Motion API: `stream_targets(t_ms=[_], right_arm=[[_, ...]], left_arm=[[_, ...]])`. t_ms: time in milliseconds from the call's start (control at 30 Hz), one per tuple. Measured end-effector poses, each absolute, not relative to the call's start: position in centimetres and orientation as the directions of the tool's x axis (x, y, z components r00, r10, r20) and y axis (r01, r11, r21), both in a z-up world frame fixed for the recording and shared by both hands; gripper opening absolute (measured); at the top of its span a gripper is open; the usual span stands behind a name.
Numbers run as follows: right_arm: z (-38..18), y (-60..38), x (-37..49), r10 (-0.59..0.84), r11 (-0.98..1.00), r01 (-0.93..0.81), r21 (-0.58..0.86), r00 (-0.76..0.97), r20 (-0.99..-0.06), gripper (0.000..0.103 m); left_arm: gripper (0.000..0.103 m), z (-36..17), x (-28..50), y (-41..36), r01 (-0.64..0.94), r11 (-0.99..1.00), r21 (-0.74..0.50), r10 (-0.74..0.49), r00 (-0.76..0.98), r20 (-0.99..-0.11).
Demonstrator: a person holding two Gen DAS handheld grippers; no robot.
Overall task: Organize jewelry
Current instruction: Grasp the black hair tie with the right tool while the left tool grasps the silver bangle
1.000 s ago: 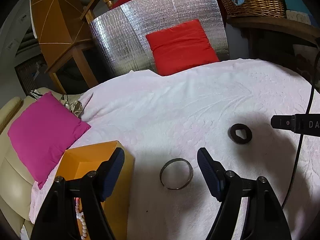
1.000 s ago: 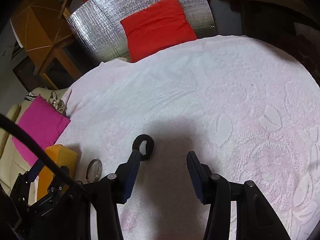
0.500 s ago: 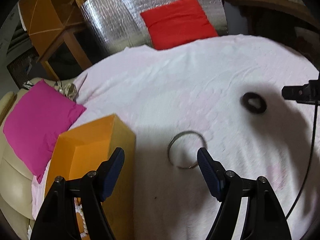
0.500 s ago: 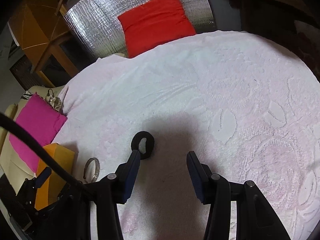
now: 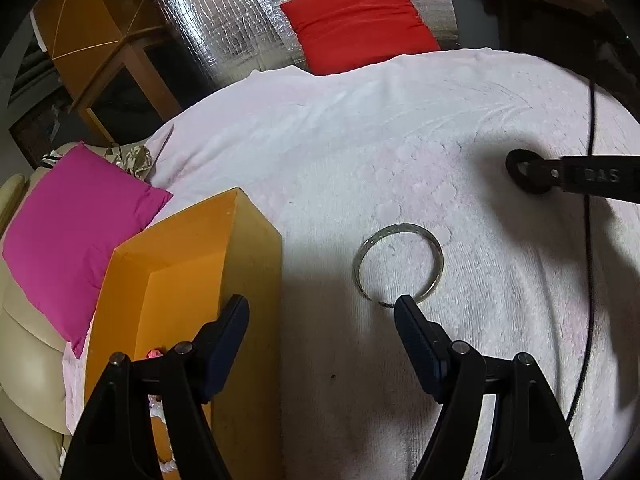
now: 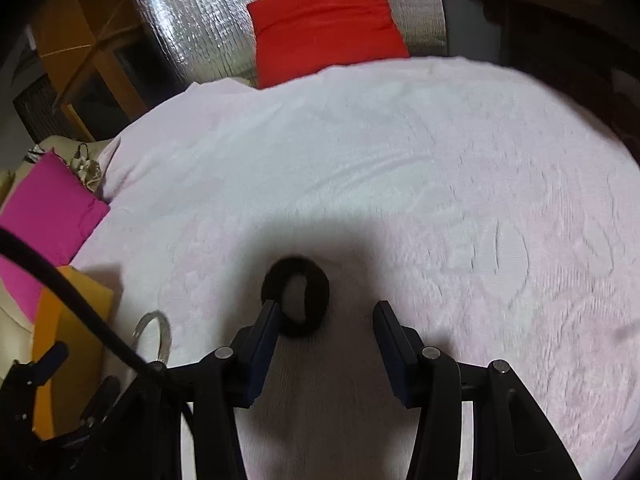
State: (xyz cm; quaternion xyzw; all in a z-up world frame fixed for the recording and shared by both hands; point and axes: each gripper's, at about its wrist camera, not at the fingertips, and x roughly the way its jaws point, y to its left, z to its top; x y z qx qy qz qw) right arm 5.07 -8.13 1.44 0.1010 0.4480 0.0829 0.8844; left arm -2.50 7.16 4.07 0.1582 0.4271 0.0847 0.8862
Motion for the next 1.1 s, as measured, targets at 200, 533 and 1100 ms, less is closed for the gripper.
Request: stream_targets(t_ms=[200, 533, 1100], right_arm=[[1.2, -7.4, 5.6, 0.175, 0.983, -0.061, 0.175, 0.61, -0.773, 0.013], [1.3, -9.7, 5.4, 0.238, 0.967, -0.068, 0.244, 0.579, -0.78, 0.011], [1.1, -11.0, 3.9, 0.27, 0.958, -0.065, 0.278, 0.529, -0.805, 0.011]], left_arm=[[0.076, 4.4, -2.2, 7.6, -0.007, 0.957, 0.29, 0.23, 0.628, -0.744], [0.076, 3.9, -1.4, 6.8, 0.052, 0.99, 0.134, 0.072, 0.624, -0.778], [0.076, 1.1, 1.9, 7.7, 0.04, 0.999, -0.032, -0.049, 0.555, -0.831]])
